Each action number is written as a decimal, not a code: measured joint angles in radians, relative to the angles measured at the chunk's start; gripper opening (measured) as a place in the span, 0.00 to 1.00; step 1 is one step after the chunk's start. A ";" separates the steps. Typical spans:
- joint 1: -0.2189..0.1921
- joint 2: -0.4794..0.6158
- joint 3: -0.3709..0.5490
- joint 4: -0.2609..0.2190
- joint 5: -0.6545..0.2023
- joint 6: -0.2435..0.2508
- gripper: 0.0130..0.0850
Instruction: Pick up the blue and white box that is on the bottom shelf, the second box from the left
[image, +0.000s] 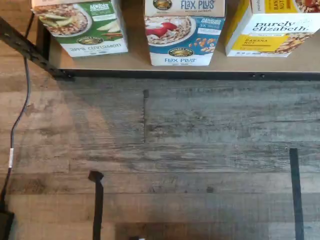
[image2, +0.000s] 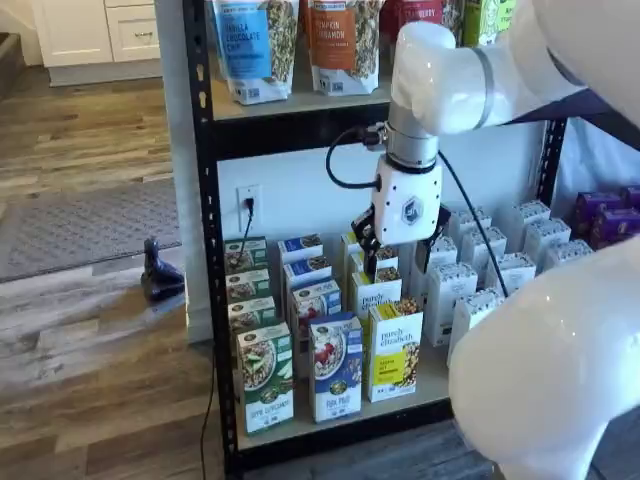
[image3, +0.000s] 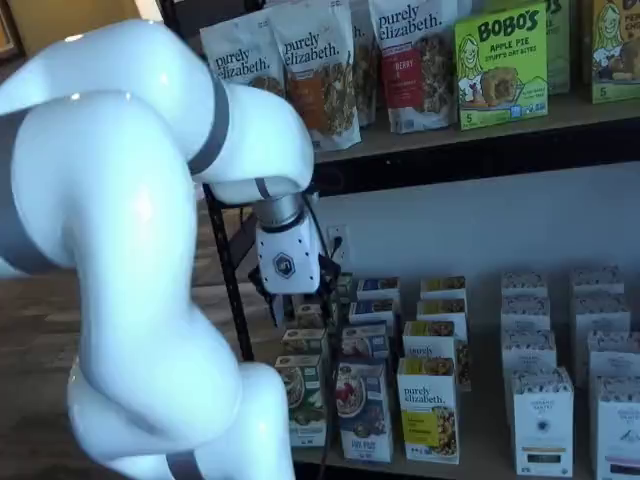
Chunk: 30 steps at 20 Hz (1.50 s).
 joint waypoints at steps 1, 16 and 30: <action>0.000 0.021 0.002 -0.002 -0.024 0.001 1.00; -0.018 0.311 -0.011 -0.090 -0.285 0.049 1.00; -0.023 0.508 0.008 -0.087 -0.512 0.046 1.00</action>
